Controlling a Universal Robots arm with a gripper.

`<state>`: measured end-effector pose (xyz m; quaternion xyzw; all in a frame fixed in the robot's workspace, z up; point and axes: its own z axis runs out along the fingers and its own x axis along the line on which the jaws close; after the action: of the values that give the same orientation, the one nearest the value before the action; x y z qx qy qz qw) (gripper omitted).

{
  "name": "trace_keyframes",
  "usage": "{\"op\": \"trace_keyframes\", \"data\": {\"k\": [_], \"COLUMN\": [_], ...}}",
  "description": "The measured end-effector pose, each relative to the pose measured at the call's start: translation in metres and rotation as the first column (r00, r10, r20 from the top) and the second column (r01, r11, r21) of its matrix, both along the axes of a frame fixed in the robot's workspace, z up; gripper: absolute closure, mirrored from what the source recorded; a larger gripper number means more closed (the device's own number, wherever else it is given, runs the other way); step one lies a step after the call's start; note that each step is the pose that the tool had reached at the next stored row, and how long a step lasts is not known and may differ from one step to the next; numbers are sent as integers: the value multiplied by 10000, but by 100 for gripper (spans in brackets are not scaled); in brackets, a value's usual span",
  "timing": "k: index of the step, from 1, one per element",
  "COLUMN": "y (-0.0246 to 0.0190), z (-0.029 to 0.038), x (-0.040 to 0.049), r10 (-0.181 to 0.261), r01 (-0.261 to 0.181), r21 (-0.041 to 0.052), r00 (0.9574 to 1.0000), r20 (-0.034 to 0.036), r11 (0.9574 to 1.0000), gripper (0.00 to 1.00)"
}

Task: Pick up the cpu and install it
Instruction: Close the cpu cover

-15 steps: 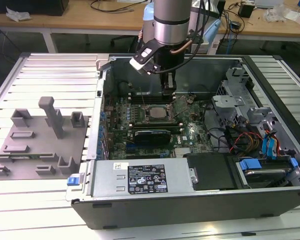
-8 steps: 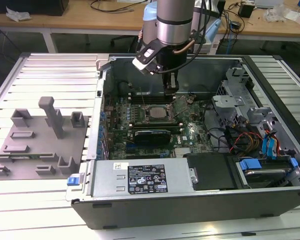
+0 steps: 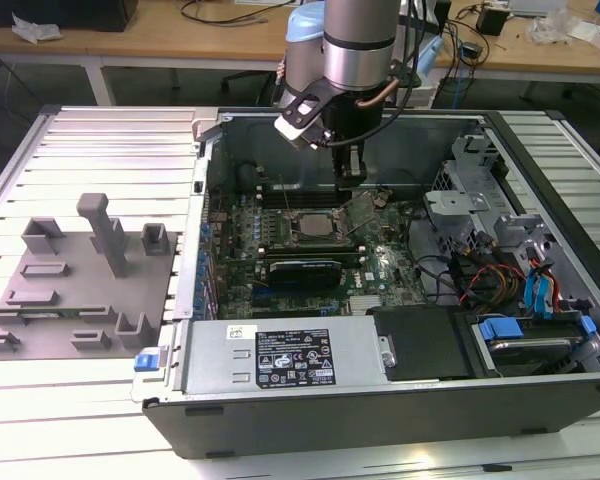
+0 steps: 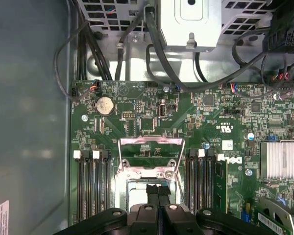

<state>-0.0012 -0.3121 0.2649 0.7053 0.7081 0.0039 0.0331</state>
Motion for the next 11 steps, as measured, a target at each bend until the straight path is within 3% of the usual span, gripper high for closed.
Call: {"op": "trace_keyframes", "data": {"k": [3, 4, 11], "y": [0, 0, 0], "z": [0, 0, 0], "x": [31, 86, 155], "r10": [1, 0, 0], "r01": [-1, 0, 0], "r21": [0, -1, 0], "r00": [10000, 10000, 10000], "r20": [0, 0, 0], "r11": [10000, 10000, 10000], "gripper": [89, 89, 89]}}
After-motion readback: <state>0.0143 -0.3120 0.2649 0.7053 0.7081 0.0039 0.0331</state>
